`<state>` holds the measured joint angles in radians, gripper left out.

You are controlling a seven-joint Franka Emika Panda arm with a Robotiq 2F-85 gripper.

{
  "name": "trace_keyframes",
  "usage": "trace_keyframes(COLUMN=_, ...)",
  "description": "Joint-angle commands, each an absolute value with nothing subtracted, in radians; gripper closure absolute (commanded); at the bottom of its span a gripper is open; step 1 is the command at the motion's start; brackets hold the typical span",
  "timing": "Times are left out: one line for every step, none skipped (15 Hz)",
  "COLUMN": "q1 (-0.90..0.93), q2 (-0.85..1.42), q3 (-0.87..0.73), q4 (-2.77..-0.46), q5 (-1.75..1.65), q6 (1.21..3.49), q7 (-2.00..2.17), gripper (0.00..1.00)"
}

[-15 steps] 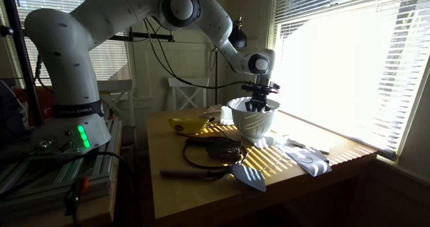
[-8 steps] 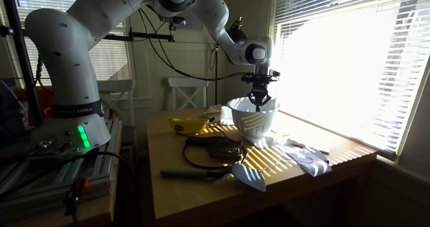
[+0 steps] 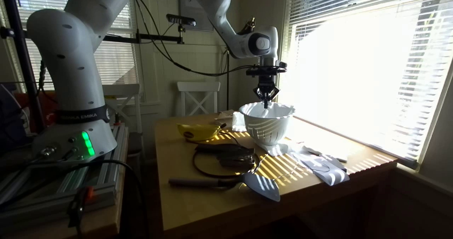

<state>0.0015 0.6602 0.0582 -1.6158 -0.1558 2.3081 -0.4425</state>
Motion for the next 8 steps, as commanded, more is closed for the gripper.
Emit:
trace_keyframes(q1=0.057, q2=0.458, q3=0.03, q4=-1.86, q5=-0.276, q6=2.436, q7=-0.374, gripper=1.0)
trace_keyframes(q1=0.074, q2=0.416, q3=0.025, q4=-1.907, q5=-0.311, q6=2.466, q7=-0.351, gripper=1.0)
trace_keyframes(q1=0.093, q2=0.366, q3=0.02, q4=-1.954, q5=-0.349, q6=2.492, q7=-0.322, gripper=1.0)
trace_keyframes(q1=0.111, q2=0.321, q3=0.017, q4=-1.999, q5=-0.388, q6=2.512, q7=-0.294, gripper=1.0)
trace_keyframes(q1=0.134, q2=0.278, q3=0.015, q4=-2.035, q5=-0.433, q6=2.524, q7=-0.258, gripper=1.0)
trace_keyframes(q1=0.158, q2=0.24, q3=0.016, q4=-2.068, q5=-0.481, q6=2.53, q7=-0.221, gripper=1.0)
trace_keyframes(q1=0.175, q2=0.208, q3=0.02, q4=-2.093, q5=-0.528, q6=2.534, q7=-0.187, gripper=1.0)
trace_keyframes(q1=0.185, q2=0.162, q3=0.026, q4=-2.139, q5=-0.574, q6=2.544, q7=-0.165, gripper=1.0)
